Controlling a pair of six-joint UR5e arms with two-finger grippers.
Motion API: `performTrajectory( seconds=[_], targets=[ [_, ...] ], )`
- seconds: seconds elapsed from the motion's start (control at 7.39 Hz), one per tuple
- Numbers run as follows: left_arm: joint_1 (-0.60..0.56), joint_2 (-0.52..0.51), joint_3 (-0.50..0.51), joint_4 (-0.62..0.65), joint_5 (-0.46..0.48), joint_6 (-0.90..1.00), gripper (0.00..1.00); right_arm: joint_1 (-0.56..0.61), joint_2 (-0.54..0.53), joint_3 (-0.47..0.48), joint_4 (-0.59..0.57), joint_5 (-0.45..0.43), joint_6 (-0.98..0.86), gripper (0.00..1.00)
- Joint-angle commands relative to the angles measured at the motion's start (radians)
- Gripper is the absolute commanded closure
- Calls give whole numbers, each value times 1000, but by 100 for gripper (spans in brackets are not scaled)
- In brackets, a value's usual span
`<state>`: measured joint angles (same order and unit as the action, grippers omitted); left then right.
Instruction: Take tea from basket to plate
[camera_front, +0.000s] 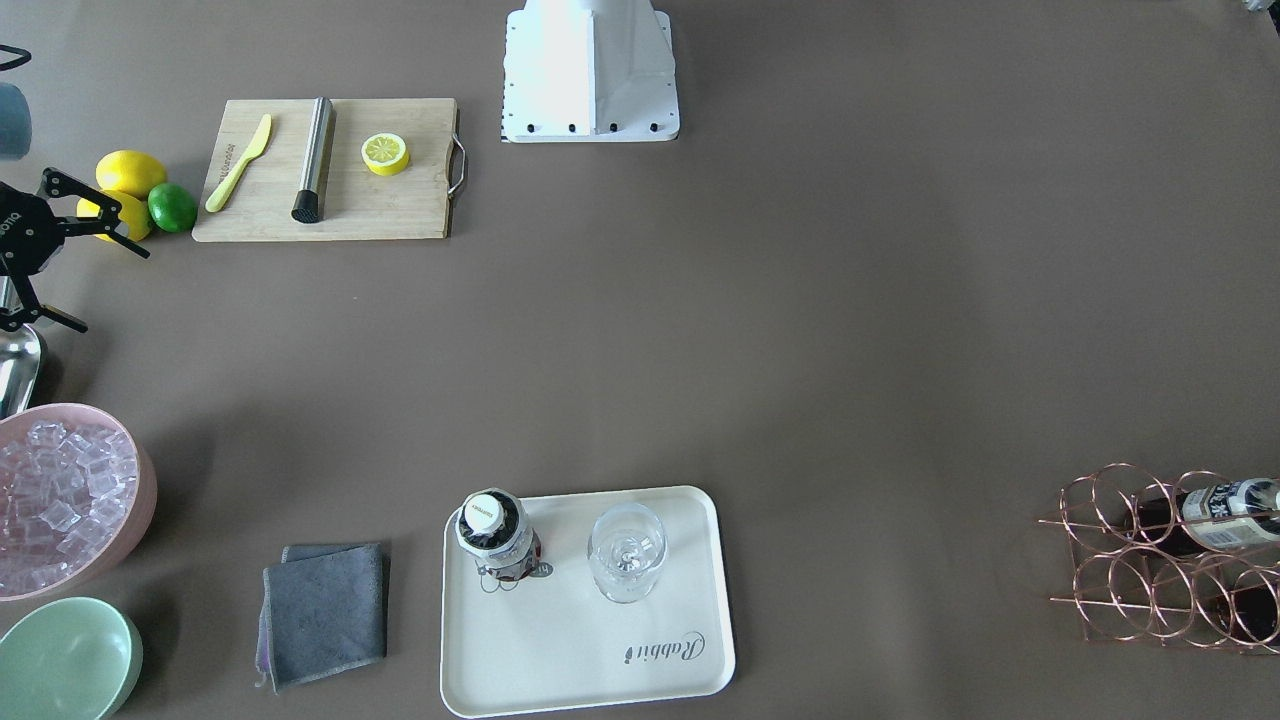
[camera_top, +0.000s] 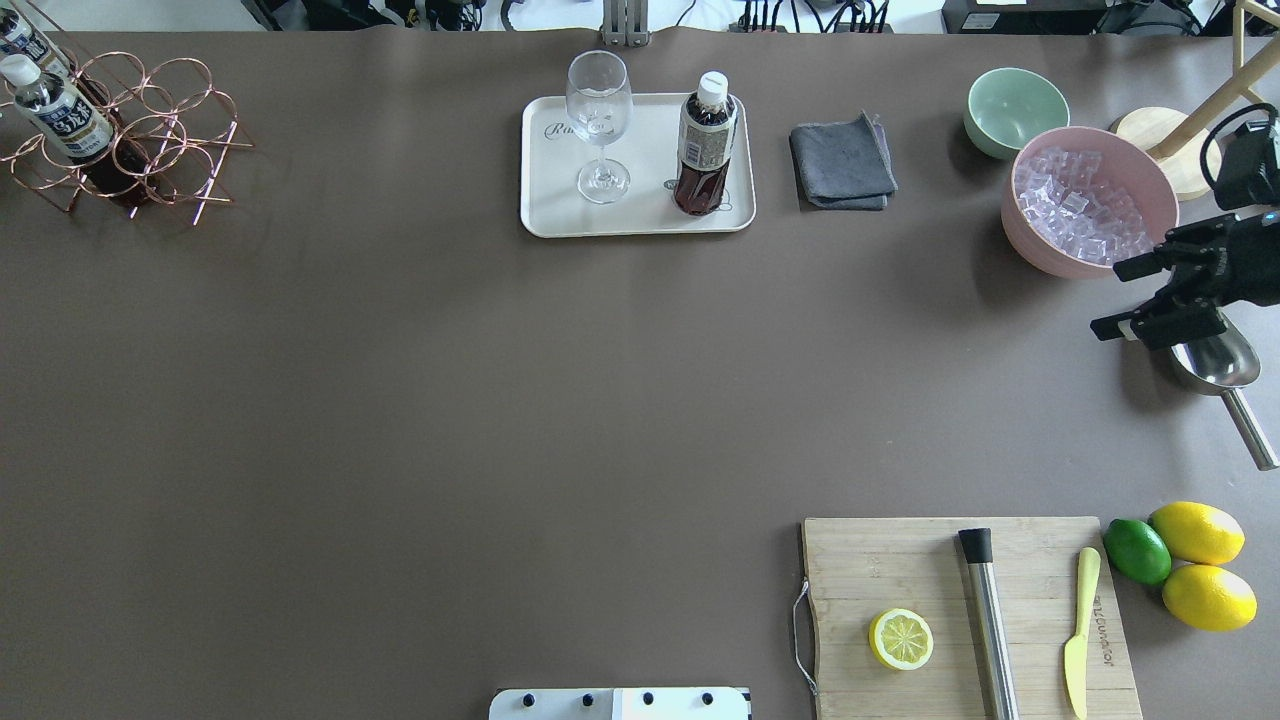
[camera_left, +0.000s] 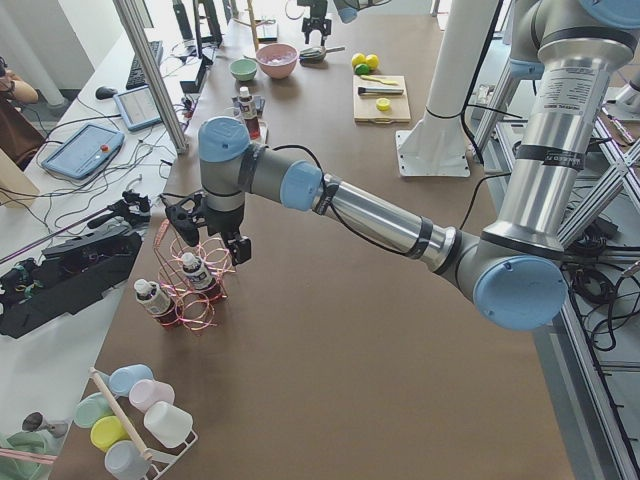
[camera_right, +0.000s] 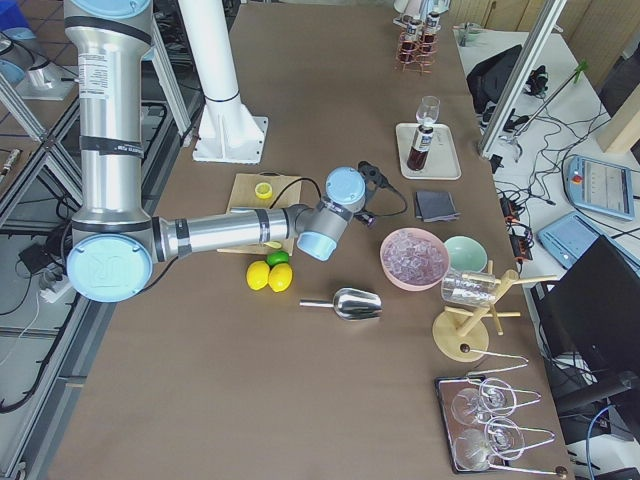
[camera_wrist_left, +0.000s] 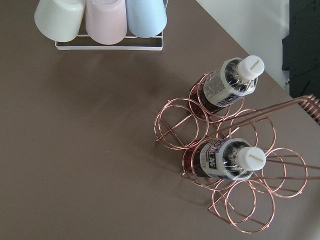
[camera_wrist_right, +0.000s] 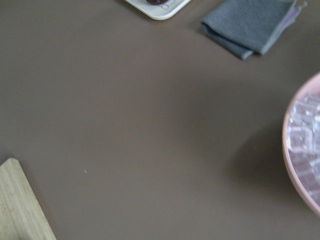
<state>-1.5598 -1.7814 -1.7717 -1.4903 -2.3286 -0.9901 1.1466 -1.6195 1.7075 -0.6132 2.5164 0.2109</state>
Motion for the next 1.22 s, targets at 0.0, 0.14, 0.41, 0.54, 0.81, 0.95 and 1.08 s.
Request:
performTrajectory(
  seconds=[0.0, 0.14, 0.41, 0.54, 0.81, 0.95, 1.08],
  targets=[
    [-22, 94, -11, -8, -20, 387, 2, 106, -178, 8, -150, 74, -10, 0],
    [-22, 146, -18, -14, -24, 477, 2, 187, -197, 11, -304, 120, -15, 0],
    [-20, 224, -20, -65, -25, 647, 3, 283, -256, 23, -544, 52, -19, 0],
    [-23, 314, -26, -76, -40, 824, 3, 338, -246, 26, -701, -52, -19, 0],
    [-28, 358, -4, -106, -77, 921, 2, 352, -229, 26, -882, -173, -21, 0],
    [-28, 329, 1, -117, -80, 924, 2, 358, -200, 26, -908, -241, -21, 0],
    [-26, 323, -5, -116, -71, 924, 2, 363, -185, 26, -942, -248, -21, 0]
  ],
)
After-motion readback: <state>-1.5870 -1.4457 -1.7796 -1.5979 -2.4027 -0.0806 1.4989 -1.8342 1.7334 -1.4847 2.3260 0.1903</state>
